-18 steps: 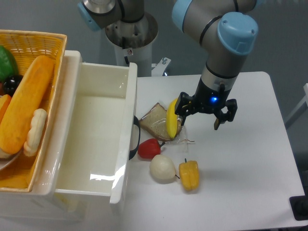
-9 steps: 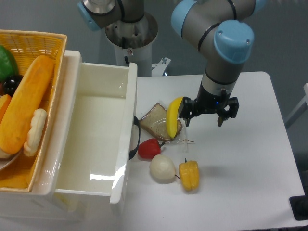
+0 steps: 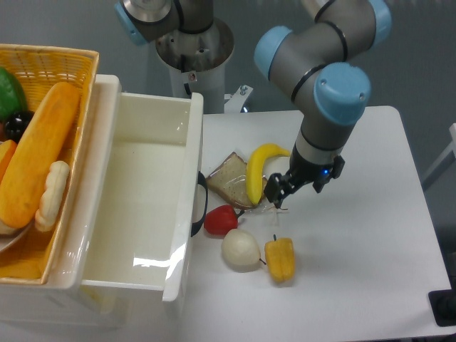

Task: Pick up the pear
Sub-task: 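Move the gripper down toward the cream-white pear beside the red apple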

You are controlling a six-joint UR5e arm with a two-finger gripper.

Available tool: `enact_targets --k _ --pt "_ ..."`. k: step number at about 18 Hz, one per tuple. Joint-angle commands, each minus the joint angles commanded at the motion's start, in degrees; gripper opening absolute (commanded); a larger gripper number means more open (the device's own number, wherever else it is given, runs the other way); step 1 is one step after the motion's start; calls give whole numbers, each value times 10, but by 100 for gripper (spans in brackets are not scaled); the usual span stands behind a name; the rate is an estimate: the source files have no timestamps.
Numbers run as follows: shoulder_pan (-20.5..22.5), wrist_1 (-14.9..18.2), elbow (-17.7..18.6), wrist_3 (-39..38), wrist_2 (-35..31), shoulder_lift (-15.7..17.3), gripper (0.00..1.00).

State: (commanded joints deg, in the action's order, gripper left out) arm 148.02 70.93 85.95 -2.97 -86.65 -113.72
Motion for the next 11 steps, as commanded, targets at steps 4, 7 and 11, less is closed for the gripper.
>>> enact_targets --k 4,7,11 --pt "-30 -4 -4 -7 -20 -35 100" --pt "-38 -3 -3 -11 -7 -36 100" --pt "-42 -1 -2 -58 6 -38 100"
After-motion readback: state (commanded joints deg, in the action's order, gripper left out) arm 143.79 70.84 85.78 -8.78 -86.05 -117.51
